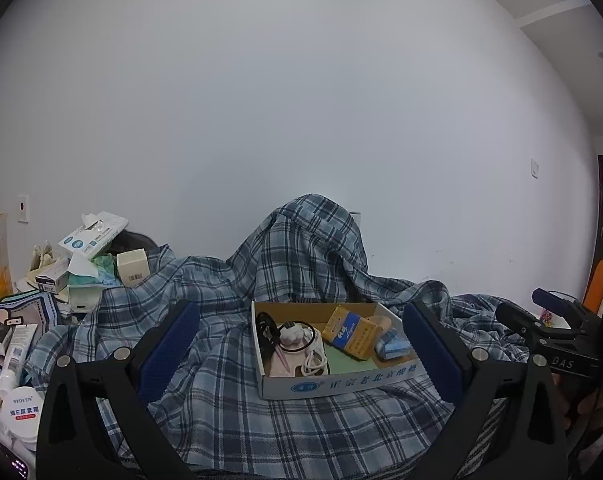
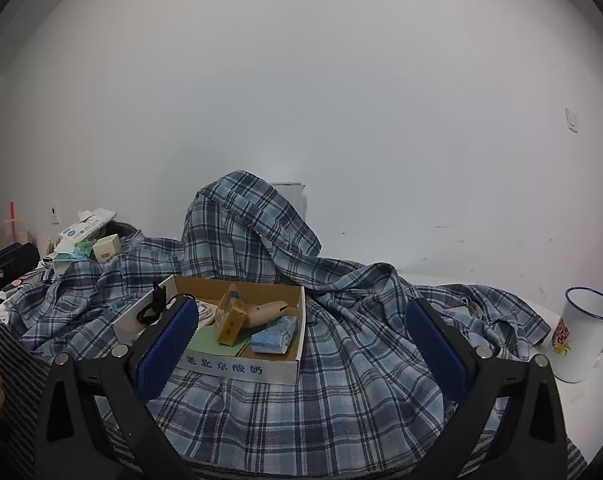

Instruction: Organize soft objects

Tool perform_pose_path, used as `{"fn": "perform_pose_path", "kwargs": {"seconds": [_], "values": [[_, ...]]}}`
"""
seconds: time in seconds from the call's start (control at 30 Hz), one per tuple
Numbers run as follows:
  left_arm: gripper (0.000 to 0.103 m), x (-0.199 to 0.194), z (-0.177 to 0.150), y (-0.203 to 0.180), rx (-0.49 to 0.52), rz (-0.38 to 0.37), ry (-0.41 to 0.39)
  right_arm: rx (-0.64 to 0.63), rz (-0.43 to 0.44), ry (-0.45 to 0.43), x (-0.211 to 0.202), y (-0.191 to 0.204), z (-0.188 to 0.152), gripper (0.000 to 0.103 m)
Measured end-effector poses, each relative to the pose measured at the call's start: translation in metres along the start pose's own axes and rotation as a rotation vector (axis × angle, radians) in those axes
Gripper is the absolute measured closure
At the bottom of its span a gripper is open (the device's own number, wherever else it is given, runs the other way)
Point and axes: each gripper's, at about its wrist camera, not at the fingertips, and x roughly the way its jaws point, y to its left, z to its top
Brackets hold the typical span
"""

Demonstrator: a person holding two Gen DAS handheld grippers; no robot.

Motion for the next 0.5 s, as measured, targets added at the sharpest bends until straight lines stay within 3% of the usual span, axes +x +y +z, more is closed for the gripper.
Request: {"fn": "perform_pose_path", "kwargs": {"seconds": [0.5], "values": [[0.0, 0.0034, -0.0009, -0.0048, 0.025, 0.019, 0.012, 0.009, -0.011, 0.009, 0.0011, -0.0009, -0.0003, 0.0]]}}
